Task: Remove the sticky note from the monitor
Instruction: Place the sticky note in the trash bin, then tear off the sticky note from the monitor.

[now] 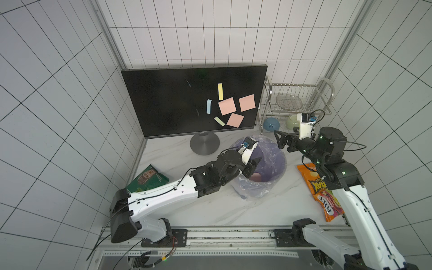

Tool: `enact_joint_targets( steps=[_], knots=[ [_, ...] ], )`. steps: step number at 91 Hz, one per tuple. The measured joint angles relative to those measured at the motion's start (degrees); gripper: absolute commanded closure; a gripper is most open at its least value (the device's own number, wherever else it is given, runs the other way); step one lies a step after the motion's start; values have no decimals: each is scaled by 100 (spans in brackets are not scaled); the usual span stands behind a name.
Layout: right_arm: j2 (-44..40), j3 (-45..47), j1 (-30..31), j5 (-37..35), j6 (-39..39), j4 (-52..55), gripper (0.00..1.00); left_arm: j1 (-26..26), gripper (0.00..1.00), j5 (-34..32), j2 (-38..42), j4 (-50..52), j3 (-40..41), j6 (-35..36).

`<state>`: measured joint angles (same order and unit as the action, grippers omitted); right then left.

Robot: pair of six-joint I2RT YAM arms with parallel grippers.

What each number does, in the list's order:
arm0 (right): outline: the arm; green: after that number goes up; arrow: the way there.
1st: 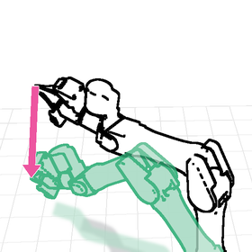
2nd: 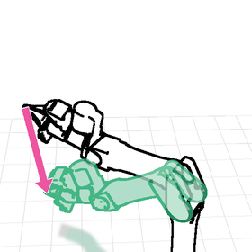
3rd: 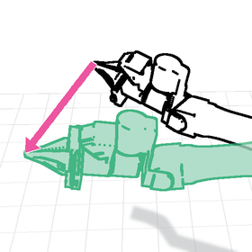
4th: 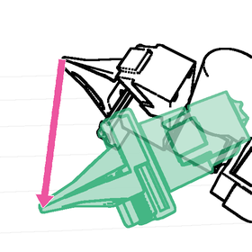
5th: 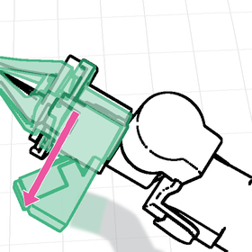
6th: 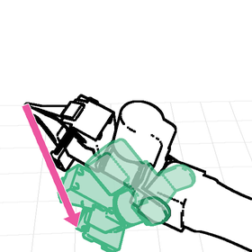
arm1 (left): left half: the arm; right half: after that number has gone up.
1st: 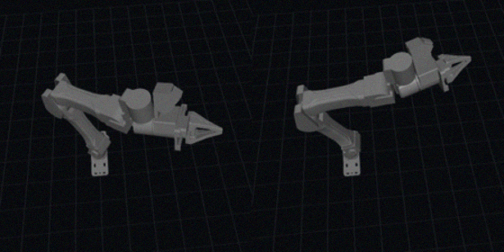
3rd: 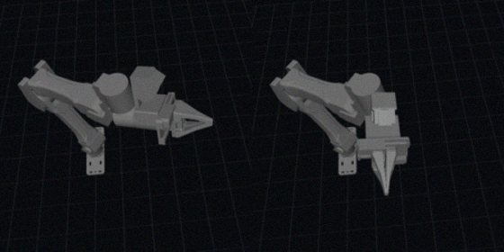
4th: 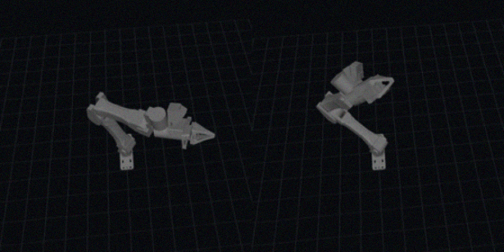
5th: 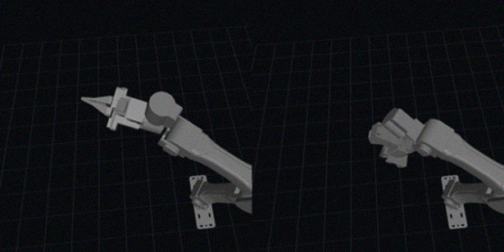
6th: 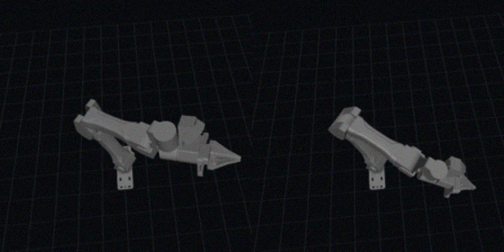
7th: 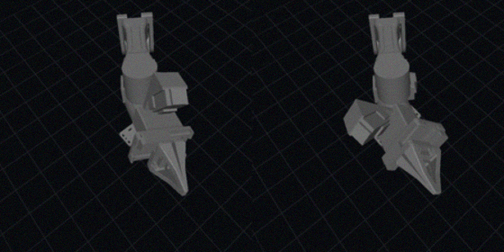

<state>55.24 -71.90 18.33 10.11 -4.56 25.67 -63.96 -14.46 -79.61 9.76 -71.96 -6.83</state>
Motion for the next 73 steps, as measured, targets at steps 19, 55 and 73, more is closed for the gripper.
enact_joint_targets(
  steps=[19,55,73],
  knots=[
    [4,22,0,48,-39,-7,1,625,23,428,201,291,-118,-282],
    [321,444,0,610,-667,-551,1,3484,19,2238,1082,-887,909,-2033],
    [385,479,0,944,-885,-817,1,4380,19,2949,671,-1871,1209,-2951]
  ],
)
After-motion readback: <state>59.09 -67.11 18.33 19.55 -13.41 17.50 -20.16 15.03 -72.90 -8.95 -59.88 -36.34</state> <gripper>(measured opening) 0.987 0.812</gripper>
